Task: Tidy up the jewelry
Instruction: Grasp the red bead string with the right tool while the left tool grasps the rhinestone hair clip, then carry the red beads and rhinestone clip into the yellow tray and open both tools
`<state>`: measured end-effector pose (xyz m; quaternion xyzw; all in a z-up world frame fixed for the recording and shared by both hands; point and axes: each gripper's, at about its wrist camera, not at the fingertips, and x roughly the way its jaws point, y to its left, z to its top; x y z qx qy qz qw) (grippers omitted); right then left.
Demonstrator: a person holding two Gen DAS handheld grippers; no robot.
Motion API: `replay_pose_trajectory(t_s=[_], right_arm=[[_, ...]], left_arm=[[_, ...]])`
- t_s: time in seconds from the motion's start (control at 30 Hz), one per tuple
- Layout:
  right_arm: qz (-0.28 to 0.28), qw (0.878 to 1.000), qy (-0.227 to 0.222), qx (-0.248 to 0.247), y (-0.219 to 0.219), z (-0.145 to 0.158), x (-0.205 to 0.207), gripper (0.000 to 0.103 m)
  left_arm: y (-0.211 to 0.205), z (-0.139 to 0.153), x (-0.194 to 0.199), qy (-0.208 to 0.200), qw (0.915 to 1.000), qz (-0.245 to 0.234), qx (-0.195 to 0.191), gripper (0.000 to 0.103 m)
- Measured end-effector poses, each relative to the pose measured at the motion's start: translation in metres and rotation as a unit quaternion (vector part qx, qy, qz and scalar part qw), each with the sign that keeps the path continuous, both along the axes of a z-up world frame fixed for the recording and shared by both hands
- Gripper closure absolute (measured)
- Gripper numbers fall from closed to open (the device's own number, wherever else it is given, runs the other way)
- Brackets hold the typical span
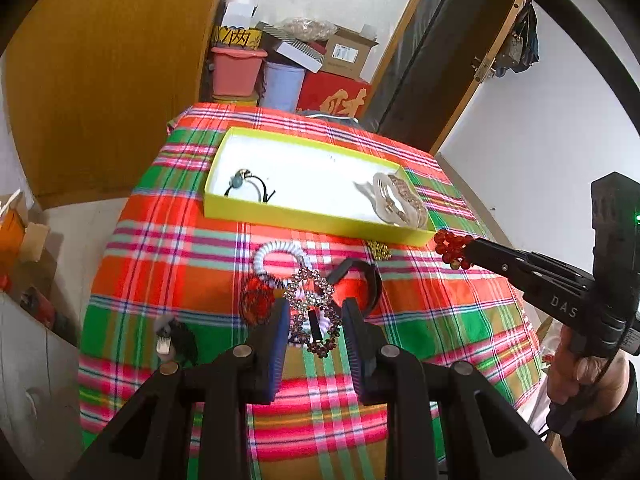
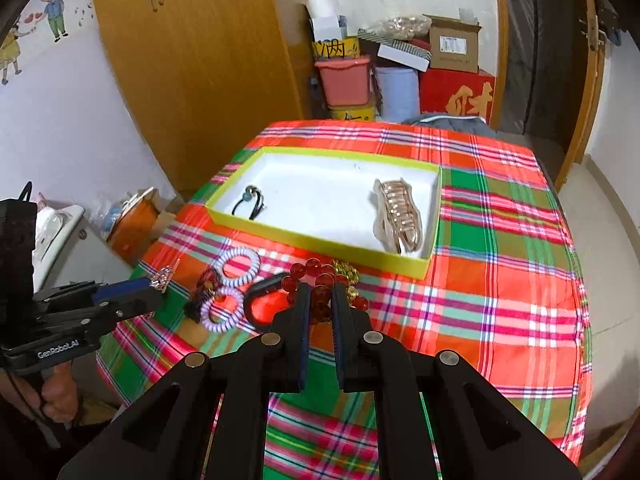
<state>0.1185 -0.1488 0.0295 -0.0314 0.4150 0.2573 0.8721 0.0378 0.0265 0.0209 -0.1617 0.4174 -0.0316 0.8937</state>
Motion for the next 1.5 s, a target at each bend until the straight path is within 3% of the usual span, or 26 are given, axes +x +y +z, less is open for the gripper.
replay_pose_trajectory(t_s=[0.8,1.5], right_arm=[[-0.002,1.000,-0.029,0.006,0.019,0.020,0.065,0.093],[-0.018,1.000,0.006,-0.015,0.042,-0.017,0.155,0.093]], left_arm=[[0.022,0.026,0.068,-0.037,0.9987,0.002,0.033,0.076],[0.046,-0.008,0.174,-0.009,0.9977,-0.009,0.066,0.076]])
